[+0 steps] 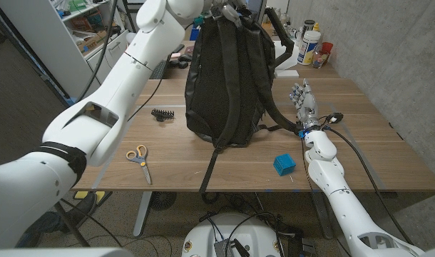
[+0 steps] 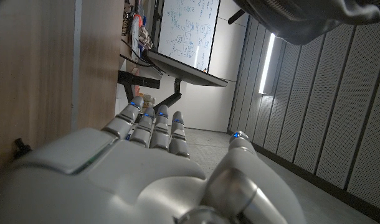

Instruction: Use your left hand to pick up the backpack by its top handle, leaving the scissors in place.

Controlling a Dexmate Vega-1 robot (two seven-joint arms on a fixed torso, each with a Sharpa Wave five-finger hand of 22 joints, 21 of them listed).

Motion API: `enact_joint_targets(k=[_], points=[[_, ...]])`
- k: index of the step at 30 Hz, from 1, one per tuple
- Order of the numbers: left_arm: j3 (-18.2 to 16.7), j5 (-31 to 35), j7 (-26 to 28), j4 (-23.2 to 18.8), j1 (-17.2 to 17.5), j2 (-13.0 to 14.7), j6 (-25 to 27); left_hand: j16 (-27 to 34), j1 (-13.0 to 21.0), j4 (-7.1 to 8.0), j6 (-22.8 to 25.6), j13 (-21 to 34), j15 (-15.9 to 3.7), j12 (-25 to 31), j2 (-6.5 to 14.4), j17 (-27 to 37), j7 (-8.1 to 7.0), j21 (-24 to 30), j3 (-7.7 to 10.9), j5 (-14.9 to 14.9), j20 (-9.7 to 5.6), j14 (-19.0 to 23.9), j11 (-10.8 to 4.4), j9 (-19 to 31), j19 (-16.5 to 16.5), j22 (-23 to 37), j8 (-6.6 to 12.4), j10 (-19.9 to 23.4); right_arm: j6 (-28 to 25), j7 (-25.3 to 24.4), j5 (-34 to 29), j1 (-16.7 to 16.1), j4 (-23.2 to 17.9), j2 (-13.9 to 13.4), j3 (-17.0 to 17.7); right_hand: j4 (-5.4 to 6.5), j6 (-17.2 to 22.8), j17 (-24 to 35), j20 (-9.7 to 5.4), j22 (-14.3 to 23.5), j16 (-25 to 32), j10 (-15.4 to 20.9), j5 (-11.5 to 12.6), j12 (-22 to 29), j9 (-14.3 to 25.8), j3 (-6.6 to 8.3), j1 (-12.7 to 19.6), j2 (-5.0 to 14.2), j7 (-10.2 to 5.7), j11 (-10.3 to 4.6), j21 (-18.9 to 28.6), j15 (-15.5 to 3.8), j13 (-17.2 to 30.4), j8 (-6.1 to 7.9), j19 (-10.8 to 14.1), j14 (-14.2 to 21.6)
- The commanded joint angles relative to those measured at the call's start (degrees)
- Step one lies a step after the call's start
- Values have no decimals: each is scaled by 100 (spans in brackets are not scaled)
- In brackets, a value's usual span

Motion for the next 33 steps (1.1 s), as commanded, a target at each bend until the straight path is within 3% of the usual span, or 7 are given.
enact_joint_targets(k=[1,33], points=[[-86,53,-29,-305,-33,13,201,19,-112,380,84,279,-555,26,182,25,40,-26,445,52,6,544,-8,11,-12,25,-20,79,19,50,36,18,57,1,5,-15,52,25,-17,12,22,41,42,49,24,-10,-13,18,-8,2,26,4,14,23,3,60],[-295,158,-351,-972,-206,124,735,9,-185,382,96,293,-563,-53,161,47,37,-75,532,62,0,559,-33,2,-47,27,-47,68,-14,80,69,24,44,-14,10,-19,54,26,-17,11,15,52,42,47,24,-23,-13,25,-6,0,29,5,14,18,2,58]])
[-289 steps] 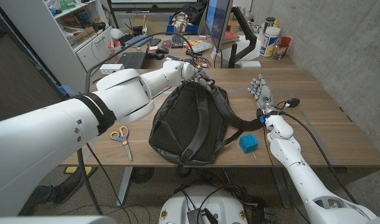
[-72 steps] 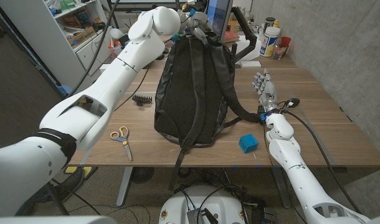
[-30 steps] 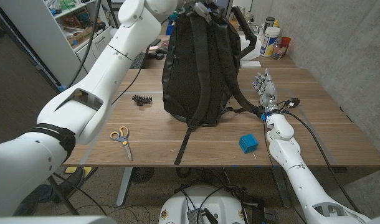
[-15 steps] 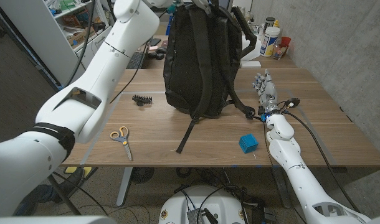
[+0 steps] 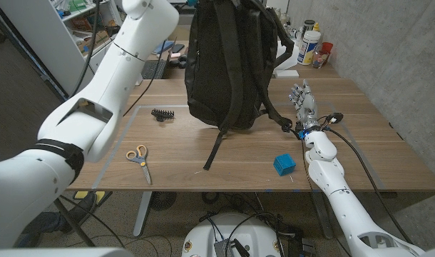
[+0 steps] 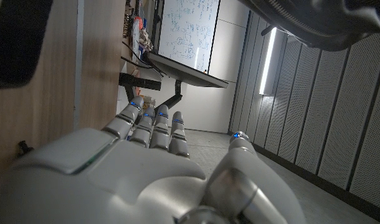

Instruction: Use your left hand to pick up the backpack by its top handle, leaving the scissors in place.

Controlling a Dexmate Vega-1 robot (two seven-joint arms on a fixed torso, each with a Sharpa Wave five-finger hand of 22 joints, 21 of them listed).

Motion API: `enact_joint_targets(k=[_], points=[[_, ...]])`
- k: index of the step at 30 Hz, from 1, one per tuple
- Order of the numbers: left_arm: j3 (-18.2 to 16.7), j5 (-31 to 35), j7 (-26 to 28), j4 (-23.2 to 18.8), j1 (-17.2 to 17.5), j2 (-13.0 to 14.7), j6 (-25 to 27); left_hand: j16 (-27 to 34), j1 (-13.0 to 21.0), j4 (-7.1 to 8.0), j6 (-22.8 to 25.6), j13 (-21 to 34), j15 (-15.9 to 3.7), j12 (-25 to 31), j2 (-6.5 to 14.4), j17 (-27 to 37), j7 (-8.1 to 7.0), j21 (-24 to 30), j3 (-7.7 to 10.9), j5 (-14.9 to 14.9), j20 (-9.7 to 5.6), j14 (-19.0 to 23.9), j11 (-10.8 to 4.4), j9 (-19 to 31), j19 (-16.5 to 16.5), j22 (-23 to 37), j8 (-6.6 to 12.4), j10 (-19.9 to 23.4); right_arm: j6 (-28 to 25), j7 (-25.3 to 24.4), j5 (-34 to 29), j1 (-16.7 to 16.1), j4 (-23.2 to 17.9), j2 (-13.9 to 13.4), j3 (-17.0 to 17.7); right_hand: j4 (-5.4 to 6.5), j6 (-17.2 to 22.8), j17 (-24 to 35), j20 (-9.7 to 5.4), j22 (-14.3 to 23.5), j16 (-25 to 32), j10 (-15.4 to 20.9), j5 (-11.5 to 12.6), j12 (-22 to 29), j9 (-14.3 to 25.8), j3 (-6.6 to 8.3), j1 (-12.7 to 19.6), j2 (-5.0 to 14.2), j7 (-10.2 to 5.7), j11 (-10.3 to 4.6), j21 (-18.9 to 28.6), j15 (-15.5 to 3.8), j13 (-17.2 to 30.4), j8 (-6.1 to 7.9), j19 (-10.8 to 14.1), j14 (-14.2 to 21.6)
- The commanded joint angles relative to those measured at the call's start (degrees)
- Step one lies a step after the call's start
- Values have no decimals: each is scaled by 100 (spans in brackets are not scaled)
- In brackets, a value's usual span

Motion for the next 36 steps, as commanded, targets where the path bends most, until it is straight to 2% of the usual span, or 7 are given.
enact_joint_targets(k=[1,13,22,36], points=[[-61,54,-149,-243,-99,51,185,42,-170,397,99,125,-565,3,176,19,37,-9,520,35,11,559,-25,16,-30,29,-5,81,-6,5,16,18,5,3,9,-2,54,26,-18,11,14,51,42,46,24,-7,-12,25,-5,1,29,5,14,18,1,57],[-75,95,-278,-502,-193,65,320,43,-198,401,91,146,-573,-15,171,25,18,-24,546,34,11,571,-27,16,-39,31,-17,75,20,-26,-1,26,-69,-28,51,-5,58,26,-18,11,15,50,43,43,24,-11,-10,26,-4,3,30,2,14,18,1,64],[-212,35,-366,-676,-167,102,420,38,-222,404,89,157,-569,-32,162,25,24,-33,565,32,13,574,-29,19,-41,32,-23,65,-2,-40,-18,-2,-126,-57,63,-5,62,26,-20,11,14,51,43,42,24,-16,-11,26,-8,3,31,-1,14,18,1,66],[-288,-14,-363,-701,-114,82,476,29,-244,404,88,161,-565,-56,161,28,25,-56,596,31,23,559,-24,20,-70,33,-32,73,16,-10,-19,29,-87,-47,45,-6,63,27,-17,10,14,55,43,41,24,-22,-11,30,-7,7,31,-1,14,17,0,71]])
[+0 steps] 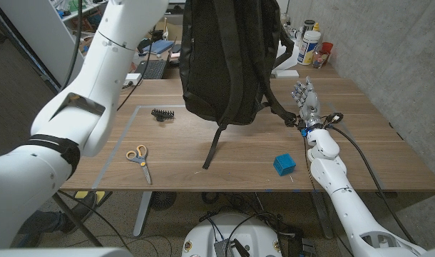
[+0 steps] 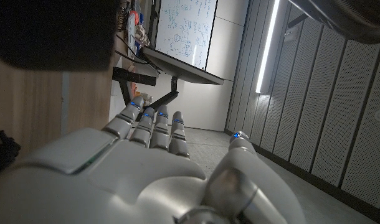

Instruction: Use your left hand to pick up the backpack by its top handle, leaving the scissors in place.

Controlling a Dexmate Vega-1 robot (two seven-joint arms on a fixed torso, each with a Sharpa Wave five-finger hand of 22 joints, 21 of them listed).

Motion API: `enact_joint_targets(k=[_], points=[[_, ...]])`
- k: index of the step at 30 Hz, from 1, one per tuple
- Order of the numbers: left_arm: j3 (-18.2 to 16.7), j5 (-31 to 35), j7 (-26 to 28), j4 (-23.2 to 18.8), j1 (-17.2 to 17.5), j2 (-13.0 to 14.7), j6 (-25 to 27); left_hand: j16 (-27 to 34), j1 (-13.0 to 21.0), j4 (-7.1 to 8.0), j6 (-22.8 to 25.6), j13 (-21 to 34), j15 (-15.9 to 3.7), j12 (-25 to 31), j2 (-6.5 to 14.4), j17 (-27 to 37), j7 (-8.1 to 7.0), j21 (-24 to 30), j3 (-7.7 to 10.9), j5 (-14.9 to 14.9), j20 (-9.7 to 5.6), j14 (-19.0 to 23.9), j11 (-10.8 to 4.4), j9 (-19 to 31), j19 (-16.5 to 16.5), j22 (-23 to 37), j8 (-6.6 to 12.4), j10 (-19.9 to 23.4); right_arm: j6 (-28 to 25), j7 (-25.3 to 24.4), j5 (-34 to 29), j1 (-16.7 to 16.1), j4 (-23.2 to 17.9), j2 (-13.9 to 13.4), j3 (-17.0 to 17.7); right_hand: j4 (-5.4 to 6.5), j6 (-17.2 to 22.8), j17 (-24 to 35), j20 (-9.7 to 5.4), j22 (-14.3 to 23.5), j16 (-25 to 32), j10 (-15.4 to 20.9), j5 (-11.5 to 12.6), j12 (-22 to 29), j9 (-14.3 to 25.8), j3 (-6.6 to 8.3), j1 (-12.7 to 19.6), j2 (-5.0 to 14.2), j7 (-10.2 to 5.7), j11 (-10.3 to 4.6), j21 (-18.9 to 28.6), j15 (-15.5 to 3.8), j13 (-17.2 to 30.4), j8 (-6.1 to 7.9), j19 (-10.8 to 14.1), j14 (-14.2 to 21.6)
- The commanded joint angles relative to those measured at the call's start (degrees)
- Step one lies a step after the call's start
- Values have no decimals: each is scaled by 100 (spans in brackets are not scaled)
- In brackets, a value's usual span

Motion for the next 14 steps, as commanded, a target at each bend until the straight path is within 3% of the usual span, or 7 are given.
enact_joint_targets(k=[1,14], points=[[-57,-53,-12,-48,56,-16,45,5,-157,474,69,39,-573,6,195,31,4,-32,527,53,3,551,-18,33,-48,34,-32,65,17,25,-4,27,32,7,-11,10,62,27,-15,10,15,54,43,40,24,-6,-11,30,-7,9,31,-1,15,16,0,72],[-47,-80,-6,-3,89,-40,37,-4,-172,466,30,38,-575,-50,185,33,-33,-49,559,54,17,529,-32,26,-61,35,-62,5,18,26,15,-23,47,24,-12,9,64,28,-20,10,14,59,42,40,25,-11,-11,35,-7,8,32,2,15,16,0,75]])
